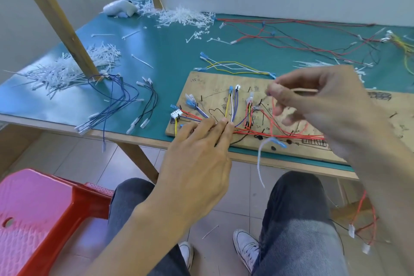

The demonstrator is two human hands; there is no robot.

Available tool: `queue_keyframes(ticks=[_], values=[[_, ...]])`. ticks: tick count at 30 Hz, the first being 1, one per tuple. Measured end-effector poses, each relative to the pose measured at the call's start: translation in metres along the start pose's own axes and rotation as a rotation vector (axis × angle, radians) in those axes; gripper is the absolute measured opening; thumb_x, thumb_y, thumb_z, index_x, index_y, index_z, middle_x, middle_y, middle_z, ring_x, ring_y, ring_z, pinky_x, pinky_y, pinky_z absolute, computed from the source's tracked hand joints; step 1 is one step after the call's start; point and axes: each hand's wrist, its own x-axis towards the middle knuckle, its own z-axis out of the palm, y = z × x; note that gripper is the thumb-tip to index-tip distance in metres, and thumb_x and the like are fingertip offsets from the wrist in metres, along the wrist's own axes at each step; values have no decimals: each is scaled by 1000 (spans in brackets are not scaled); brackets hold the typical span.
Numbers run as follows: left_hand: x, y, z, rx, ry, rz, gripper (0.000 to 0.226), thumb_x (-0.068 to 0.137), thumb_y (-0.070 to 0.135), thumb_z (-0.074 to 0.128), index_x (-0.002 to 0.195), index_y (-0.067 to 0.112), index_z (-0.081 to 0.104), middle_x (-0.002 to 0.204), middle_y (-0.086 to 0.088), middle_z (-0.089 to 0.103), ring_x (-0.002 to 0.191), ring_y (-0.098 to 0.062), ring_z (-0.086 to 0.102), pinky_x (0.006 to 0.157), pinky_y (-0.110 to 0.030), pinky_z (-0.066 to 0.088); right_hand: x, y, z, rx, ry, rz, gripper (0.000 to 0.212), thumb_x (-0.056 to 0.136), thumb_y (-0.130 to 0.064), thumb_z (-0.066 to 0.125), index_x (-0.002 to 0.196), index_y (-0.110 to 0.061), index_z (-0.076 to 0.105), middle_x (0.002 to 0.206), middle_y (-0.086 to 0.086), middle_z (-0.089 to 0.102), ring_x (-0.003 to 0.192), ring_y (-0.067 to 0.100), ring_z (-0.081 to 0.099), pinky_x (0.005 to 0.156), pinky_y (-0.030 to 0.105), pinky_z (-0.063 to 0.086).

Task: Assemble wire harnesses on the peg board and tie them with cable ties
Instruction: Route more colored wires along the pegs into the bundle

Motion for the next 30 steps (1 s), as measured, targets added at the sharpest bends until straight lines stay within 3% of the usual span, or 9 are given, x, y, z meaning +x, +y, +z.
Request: queue_keyframes(ticks=[4, 7, 9, 13, 15, 20, 23, 26, 30], values=[[-2, 0, 3, 54, -13, 20, 58, 100, 28, 47, 154, 7, 48, 155, -7, 55, 142, -27, 46, 116, -43, 39, 52, 2, 23, -223, -12, -45, 11, 91, -22, 83, 87, -13, 78, 67, -6, 74, 55, 5, 59, 52, 20, 45], [-3, 0, 5, 69, -21, 26, 60, 98, 27, 52, 153, 5, 48, 153, -10, 56, 142, -29, 48, 117, -47, 41, 80, 16, 39, -337, -35, -17, 13, 92, -24, 82, 86, -13, 77, 75, 1, 78, 72, 14, 73, 75, 38, 59], [-5, 0, 5, 67, -28, 29, 59, 98, 27, 52, 153, 5, 49, 154, -9, 56, 143, -29, 48, 117, -48, 41, 93, 26, 45, -406, -16, 0, 15, 90, -25, 84, 82, -15, 76, 78, 5, 78, 83, 24, 77, 87, 45, 61], [-8, 0, 5, 11, 8, 13, 54, 99, 24, 54, 149, 6, 51, 149, -8, 59, 140, -28, 50, 115, -47, 42, 107, 40, 50, -559, 11, 58, 26, 82, -38, 89, 68, -22, 74, 68, -6, 72, 72, 16, 69, 69, 31, 50], [-9, 2, 5, -52, 35, -13, 52, 98, 23, 56, 146, 5, 51, 141, -6, 63, 137, -27, 51, 114, -46, 42, 109, 43, 49, -587, 20, 91, 27, 79, -43, 90, 67, -24, 75, 67, -7, 71, 71, 16, 65, 67, 28, 46], [-4, 2, 4, -247, 87, -96, 44, 100, 26, 41, 142, 12, 46, 124, 3, 67, 137, -23, 44, 107, -42, 34, 109, 43, 42, -546, -1, 113, 23, 75, -42, 94, 75, -24, 81, 71, -3, 74, 72, 15, 67, 67, 29, 49], [3, 4, 4, -418, 121, -211, 55, 102, 28, 37, 156, 21, 29, 118, 12, 70, 138, -16, 35, 105, -38, 29, 107, 41, 42, -548, -6, 116, 20, 74, -45, 94, 74, -29, 82, 71, -2, 74, 73, 16, 66, 68, 32, 52], [7, 5, 6, -564, 130, -309, 63, 101, 35, 36, 160, 32, 14, 104, 17, 72, 140, -10, 27, 113, -45, 29, 106, 40, 41, -473, -32, 149, 22, 74, -43, 94, 81, -24, 85, 66, -1, 73, 70, 16, 65, 73, 35, 55], [11, 7, 6, -600, 165, -322, 64, 100, 36, 38, 160, 36, 15, 96, 23, 70, 137, -7, 26, 109, -42, 29, 106, 38, 40, -360, -14, 194, 23, 75, -37, 94, 80, -18, 85, 70, 7, 76, 70, 19, 65, 80, 47, 60]])
